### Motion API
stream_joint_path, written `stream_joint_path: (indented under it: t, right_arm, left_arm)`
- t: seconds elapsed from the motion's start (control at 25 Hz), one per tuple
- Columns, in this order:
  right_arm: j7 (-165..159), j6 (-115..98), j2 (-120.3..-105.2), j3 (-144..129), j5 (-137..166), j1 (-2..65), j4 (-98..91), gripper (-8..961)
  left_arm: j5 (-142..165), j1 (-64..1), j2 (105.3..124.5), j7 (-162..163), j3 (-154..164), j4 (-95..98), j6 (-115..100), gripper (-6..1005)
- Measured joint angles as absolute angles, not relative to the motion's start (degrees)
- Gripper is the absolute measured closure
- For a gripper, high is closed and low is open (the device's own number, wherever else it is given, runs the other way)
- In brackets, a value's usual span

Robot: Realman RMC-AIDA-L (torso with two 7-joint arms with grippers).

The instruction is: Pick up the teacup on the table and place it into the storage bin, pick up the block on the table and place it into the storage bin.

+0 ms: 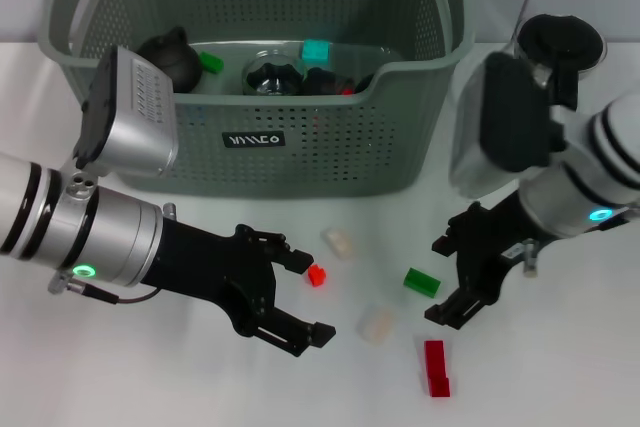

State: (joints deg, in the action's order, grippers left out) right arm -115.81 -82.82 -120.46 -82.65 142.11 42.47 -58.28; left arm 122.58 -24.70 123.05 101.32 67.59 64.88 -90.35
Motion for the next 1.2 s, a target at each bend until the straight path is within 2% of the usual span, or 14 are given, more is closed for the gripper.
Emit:
stream_joint_path:
  t: [0.2,0.52,0.76,0.96,1.16,1.2]
  right_arm:
    - [-116.69,-77.18,-120.55,-86.52,141.91,42.82,-55.56,9]
    - [-117.42,-71.72,-120.79,-89.59,141.11,43.78,-52.12,74]
    - [-117.42,-70.5,-120.72,-90.87,139.59,44.87,-49.62,276]
    - [-117.76,-70.19,-120.55,-90.95,139.54,44.66,-49.98,524]
    - [-118.28,-69.98,-120.32,-90.56,139.57,44.38,-50.55,732]
    - [-118.32,-70.13,-120.27,-90.43,139.57,44.25,-51.06,736]
  left_arm:
    - [122.49,-24.8,123.05,101.23,67.58,64.65,-90.24,50]
    - [122.52,-25.26,122.94,100.95,67.5,63.54,-89.49,50]
    - [122.54,-25.86,122.61,100.75,67.5,62.26,-88.91,50]
    - [122.53,-25.79,122.61,100.53,67.5,62.22,-88.85,51]
    - [122.52,-25.64,122.61,100.53,67.5,62.22,-88.85,51]
    - [122.49,-25.62,122.6,100.54,67.5,62.22,-88.85,51]
